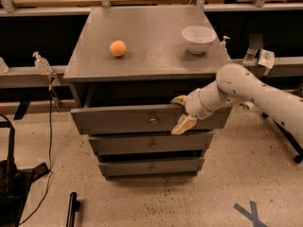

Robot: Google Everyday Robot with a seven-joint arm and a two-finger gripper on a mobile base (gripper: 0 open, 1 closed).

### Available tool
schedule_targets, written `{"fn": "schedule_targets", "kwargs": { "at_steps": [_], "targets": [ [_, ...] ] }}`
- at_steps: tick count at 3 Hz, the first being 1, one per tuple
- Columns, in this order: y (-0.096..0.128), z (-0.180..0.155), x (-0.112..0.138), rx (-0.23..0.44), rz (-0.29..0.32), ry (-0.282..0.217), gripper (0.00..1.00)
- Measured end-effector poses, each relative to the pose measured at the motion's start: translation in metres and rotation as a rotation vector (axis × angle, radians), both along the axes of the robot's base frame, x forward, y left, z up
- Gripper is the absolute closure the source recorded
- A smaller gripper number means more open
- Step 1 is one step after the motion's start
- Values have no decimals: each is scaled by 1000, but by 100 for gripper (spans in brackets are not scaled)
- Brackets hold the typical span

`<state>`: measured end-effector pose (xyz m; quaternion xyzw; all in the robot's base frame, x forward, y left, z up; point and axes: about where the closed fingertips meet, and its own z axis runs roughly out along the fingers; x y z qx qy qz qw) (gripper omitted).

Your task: Open top drawer

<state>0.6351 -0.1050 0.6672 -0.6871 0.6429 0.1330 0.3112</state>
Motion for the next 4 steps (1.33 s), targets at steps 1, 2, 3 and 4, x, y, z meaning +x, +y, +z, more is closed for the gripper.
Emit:
{"fn": "schedule_targets", "kwargs": {
  "at_steps": [1, 2, 3, 4],
  "targets": [
    [11, 19, -30, 22, 61, -8, 41],
    [30, 48, -71, 59, 157, -26, 42],
    [41, 64, -96, 72, 217, -34, 39],
    [44, 73, -100, 64, 228, -52, 42]
  ]
}}
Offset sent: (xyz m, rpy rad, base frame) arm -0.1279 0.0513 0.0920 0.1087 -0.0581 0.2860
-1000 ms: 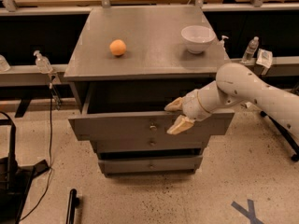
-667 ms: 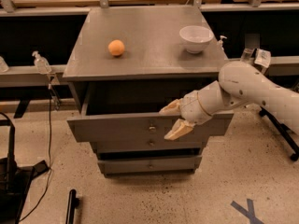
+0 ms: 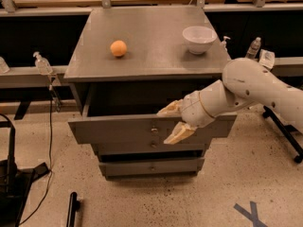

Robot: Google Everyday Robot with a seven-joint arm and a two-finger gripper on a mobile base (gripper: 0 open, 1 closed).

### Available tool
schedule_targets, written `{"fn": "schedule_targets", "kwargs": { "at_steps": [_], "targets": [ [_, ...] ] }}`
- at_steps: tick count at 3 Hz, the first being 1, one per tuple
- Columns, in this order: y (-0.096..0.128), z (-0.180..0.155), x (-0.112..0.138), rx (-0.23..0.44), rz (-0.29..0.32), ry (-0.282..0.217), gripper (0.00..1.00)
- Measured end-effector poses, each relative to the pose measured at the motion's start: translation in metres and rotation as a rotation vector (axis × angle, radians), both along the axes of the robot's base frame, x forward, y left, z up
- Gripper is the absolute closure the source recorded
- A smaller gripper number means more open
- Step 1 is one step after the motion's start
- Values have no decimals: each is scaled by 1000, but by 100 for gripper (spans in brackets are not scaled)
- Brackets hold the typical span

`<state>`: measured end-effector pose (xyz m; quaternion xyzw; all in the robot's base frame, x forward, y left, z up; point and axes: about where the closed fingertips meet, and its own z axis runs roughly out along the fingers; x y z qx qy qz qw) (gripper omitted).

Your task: Open top drawer

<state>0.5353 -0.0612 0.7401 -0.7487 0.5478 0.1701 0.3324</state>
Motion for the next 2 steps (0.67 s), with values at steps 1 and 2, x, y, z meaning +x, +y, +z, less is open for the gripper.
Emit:
{"fn": "schedule_targets", "kwargs": {
  "at_steps": [1, 2],
  "targets": [
    [-3, 3, 19, -15, -24, -15, 54],
    [-13, 7, 60, -39, -92, -20, 77]
  ]
}}
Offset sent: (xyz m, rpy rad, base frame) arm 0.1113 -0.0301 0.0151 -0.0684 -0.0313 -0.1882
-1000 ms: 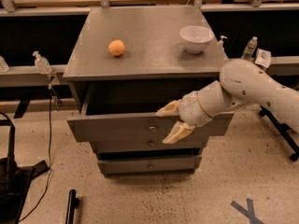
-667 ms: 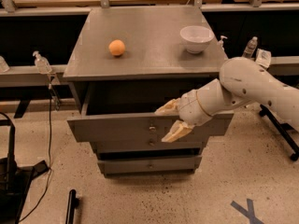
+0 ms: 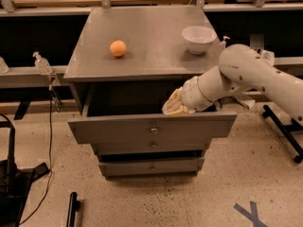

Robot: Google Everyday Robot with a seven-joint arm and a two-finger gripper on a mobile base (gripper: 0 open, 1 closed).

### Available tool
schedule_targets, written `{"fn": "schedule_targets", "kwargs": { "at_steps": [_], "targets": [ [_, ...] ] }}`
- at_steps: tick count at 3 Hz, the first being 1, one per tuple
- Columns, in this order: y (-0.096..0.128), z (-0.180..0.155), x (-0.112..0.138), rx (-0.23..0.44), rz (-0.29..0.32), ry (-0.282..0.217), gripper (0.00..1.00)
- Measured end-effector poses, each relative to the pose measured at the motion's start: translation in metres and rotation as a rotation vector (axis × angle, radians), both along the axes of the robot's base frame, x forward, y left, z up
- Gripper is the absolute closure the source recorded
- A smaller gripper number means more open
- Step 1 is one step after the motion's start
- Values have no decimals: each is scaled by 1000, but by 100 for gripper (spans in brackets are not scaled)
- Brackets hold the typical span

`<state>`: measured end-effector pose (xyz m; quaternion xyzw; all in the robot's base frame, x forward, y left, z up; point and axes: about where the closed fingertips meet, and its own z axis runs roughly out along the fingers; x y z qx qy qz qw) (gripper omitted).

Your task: Open top drawer

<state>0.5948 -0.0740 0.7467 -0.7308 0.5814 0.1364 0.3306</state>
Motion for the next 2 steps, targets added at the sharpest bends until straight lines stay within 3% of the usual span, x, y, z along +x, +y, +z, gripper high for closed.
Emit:
{"fn": "schedule_targets", "kwargs": {
  "at_steps": [1, 2],
  "targets": [
    [-17, -7, 43, -9, -105, 31, 100],
    [-32, -21, 67, -7, -185, 66, 100]
  ]
}}
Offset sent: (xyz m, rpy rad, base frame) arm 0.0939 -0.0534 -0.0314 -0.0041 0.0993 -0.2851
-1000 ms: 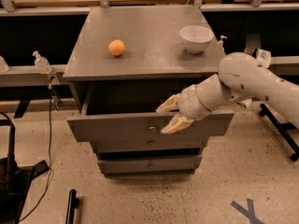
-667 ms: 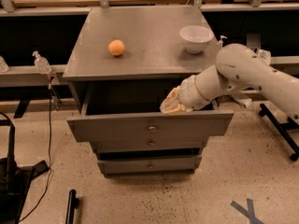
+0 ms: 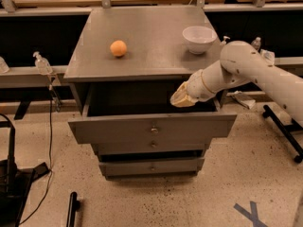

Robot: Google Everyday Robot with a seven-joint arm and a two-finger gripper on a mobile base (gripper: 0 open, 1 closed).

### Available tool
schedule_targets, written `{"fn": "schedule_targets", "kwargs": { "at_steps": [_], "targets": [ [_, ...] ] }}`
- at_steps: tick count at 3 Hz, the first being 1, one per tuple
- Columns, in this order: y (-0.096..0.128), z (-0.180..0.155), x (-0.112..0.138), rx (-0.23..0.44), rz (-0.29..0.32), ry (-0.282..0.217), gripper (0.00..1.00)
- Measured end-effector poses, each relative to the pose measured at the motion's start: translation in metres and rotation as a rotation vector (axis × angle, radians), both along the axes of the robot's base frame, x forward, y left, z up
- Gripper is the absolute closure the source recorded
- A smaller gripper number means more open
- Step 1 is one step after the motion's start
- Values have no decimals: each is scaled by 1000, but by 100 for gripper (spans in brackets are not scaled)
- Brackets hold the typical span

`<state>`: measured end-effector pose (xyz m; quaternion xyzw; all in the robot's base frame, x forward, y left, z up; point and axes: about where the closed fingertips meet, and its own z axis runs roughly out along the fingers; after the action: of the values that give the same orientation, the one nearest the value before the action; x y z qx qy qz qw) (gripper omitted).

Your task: Open top drawer

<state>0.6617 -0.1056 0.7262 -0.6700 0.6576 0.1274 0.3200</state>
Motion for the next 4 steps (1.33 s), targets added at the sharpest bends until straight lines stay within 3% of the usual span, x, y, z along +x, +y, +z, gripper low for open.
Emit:
{"fn": "schedule_targets", "kwargs": {
  "at_steps": [1, 2, 4],
  "targets": [
    [-18, -30, 18, -6, -93, 48, 100],
    [-24, -52, 18, -2, -127, 80, 100],
    [-22, -57, 5, 6, -113, 67, 100]
  ]
}}
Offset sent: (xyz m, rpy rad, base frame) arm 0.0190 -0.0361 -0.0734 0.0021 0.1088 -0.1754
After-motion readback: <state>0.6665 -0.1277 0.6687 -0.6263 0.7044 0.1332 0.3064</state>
